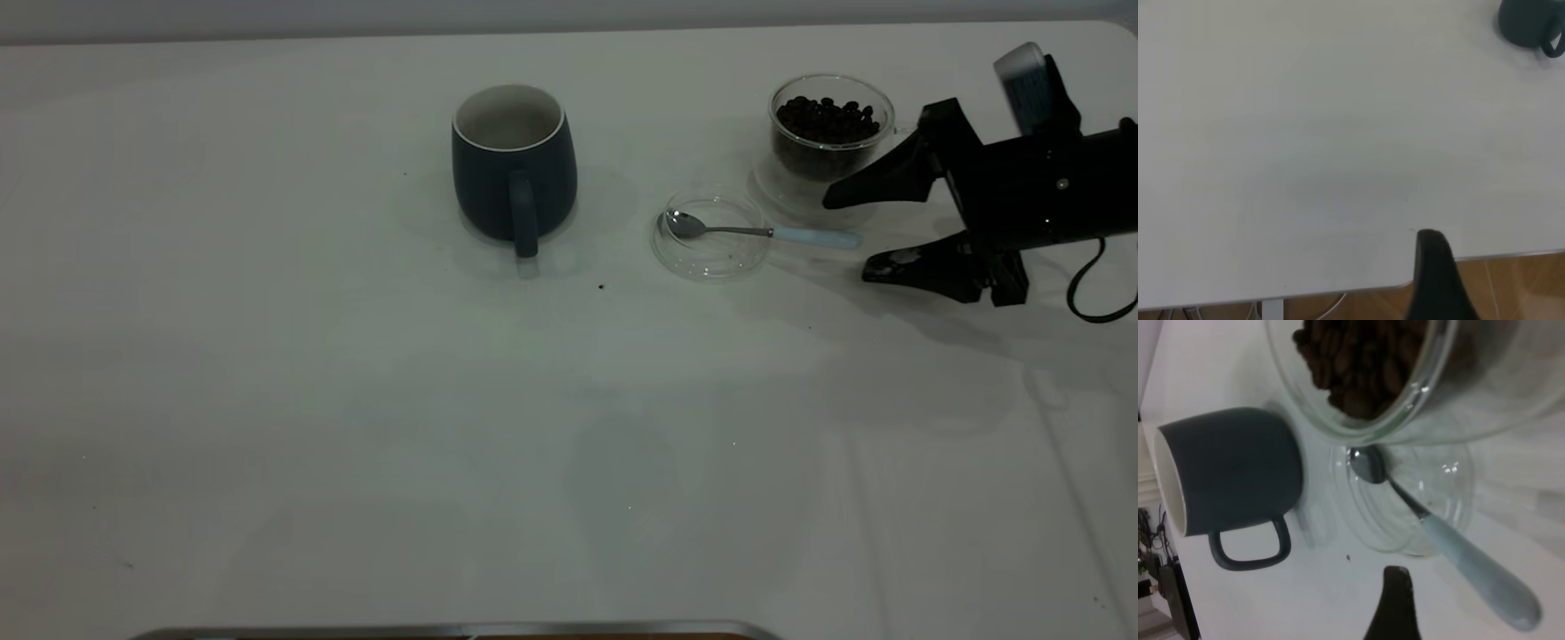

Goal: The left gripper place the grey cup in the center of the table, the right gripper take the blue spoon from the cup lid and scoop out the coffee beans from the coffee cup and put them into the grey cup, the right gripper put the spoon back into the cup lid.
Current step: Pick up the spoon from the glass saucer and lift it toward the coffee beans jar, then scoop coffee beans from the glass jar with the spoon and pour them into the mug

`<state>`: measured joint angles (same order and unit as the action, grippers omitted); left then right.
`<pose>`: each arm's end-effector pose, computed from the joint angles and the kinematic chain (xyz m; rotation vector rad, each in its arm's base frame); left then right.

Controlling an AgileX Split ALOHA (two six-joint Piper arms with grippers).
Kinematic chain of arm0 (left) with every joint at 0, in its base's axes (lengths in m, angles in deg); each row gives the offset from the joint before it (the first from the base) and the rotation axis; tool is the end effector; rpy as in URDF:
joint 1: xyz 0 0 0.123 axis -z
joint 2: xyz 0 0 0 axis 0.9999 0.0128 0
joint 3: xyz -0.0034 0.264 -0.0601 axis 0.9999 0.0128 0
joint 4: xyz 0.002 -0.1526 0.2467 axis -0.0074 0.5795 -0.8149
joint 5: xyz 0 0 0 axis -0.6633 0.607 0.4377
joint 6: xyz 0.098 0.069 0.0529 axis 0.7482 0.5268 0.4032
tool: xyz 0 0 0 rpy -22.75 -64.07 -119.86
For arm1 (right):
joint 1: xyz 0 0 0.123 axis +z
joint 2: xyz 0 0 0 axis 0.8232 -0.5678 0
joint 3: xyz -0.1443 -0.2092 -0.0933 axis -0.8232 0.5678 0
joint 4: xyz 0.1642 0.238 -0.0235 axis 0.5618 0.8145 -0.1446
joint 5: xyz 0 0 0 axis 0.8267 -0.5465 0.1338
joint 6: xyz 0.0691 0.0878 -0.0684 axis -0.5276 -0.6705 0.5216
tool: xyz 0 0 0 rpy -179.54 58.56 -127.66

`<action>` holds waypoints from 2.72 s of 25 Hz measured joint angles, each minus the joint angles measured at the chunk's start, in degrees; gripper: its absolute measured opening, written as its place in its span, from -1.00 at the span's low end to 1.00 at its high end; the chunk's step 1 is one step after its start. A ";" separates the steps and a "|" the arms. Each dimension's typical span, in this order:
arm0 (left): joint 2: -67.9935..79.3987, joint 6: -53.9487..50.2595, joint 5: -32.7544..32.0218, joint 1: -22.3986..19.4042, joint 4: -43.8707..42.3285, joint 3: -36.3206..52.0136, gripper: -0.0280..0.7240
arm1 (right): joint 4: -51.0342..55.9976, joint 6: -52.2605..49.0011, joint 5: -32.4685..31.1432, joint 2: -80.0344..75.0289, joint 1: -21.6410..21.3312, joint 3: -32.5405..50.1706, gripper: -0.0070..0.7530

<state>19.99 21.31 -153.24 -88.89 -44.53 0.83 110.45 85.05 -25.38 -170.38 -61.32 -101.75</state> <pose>0.0735 -0.0098 0.2656 0.0763 2.1108 -0.0639 0.3670 0.0586 -0.0996 0.5986 2.5492 1.2511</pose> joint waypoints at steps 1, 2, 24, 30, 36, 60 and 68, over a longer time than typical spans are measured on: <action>0.00 0.00 0.00 0.00 0.00 0.00 0.48 | 0.00 -0.31 0.00 -0.04 0.40 -0.33 0.89; 0.00 0.00 0.00 0.00 0.00 0.00 0.48 | 0.00 -0.69 0.00 -0.04 0.90 -0.66 0.89; 0.00 0.00 -0.04 0.00 0.00 0.00 0.48 | 0.02 -6.53 2.62 -1.21 6.38 -5.98 -0.04; 0.00 0.00 -0.04 0.00 0.00 0.00 0.48 | 0.02 -2.95 2.78 -1.21 6.33 -6.04 -0.44; 0.00 0.00 -0.04 0.00 0.00 0.00 0.48 | -5.16 -0.23 0.76 -0.79 5.11 -6.16 -0.68; 0.00 0.00 -0.11 0.00 0.00 0.00 0.48 | -34.61 -15.65 12.73 29.55 3.27 -5.15 -0.70; 0.00 0.00 -0.11 0.00 0.00 0.00 0.48 | -40.30 -16.51 19.86 25.58 3.04 -5.15 -0.70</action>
<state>19.99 21.31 -153.35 -88.89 -44.53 0.83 70.15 68.53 -5.52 -144.80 -58.28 -106.89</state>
